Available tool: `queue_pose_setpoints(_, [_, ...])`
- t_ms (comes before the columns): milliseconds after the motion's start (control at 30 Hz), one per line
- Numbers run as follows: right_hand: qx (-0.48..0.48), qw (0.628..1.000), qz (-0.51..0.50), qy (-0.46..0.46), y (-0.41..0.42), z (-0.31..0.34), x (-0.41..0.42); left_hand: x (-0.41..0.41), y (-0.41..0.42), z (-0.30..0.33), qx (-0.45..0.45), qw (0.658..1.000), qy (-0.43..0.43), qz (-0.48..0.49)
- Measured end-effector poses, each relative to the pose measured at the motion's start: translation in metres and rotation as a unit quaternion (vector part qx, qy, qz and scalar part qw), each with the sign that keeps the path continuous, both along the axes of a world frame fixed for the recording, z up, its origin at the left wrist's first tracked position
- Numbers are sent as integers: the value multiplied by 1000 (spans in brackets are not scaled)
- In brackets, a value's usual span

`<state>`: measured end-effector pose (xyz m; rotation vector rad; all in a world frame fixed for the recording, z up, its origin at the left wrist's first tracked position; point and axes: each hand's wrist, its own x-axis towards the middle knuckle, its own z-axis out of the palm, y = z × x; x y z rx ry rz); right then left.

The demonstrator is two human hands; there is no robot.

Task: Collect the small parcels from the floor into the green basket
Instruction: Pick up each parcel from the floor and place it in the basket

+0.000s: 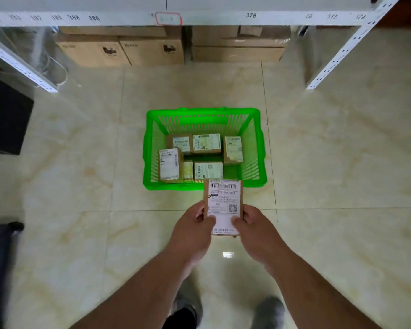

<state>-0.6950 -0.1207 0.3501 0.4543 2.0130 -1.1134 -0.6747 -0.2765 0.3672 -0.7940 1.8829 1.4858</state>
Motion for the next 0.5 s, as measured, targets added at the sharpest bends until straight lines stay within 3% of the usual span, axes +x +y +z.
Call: queue_pose_setpoints(500, [-22,1000,-13,-6,-48,-61,-118,-121,-33,-43,-48,998,-38,26])
